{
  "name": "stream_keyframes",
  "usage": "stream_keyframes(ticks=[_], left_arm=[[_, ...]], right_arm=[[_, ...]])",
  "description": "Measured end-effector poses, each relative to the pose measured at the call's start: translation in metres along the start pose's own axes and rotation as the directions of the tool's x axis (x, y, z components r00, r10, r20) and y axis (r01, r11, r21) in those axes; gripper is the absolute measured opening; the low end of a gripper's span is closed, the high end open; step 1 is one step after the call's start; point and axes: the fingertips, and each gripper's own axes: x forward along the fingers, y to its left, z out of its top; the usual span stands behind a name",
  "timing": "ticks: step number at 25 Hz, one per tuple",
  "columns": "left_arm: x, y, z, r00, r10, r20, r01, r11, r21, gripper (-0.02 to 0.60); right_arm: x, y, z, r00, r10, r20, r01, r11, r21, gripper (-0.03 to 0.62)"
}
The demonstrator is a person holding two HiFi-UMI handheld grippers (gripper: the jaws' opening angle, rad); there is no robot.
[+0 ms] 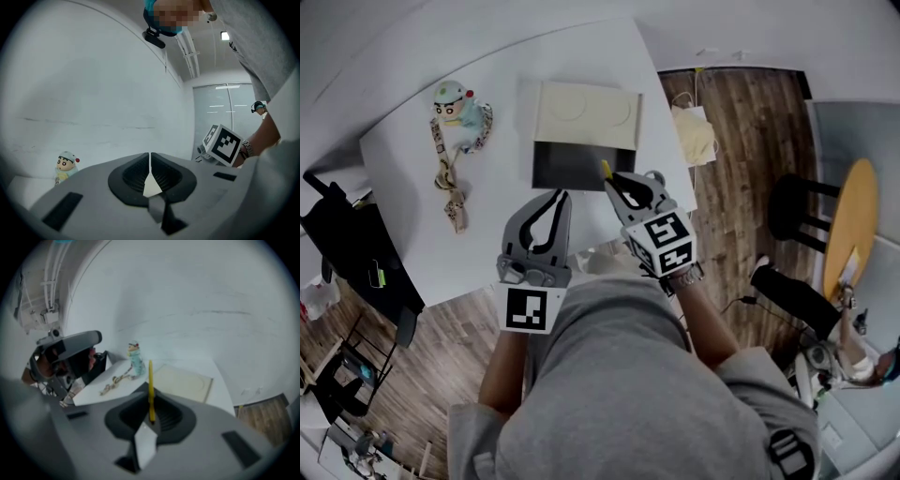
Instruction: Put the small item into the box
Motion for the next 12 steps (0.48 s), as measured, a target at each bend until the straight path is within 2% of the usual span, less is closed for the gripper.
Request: stream_keyframes(ticks=[3, 12], left_arm=[[0.002, 0.011, -0.006, 1.0, 0.017, -0.012, -0.018, 0.999, -0.038, 0.044], [0.001, 0.033, -0.021, 0.999, 0.016, -0.047, -0.019, 0.998, -0.058, 0.045]], right_arm=[[0.016, -0.002, -0.006, 0.999, 0.011, -0.049, -0.012, 1.0, -0.009, 0.069], [0.056, 0.001, -0.029, 0.979, 0.024, -0.203, -0.04, 0.996, -0.076, 0.069]])
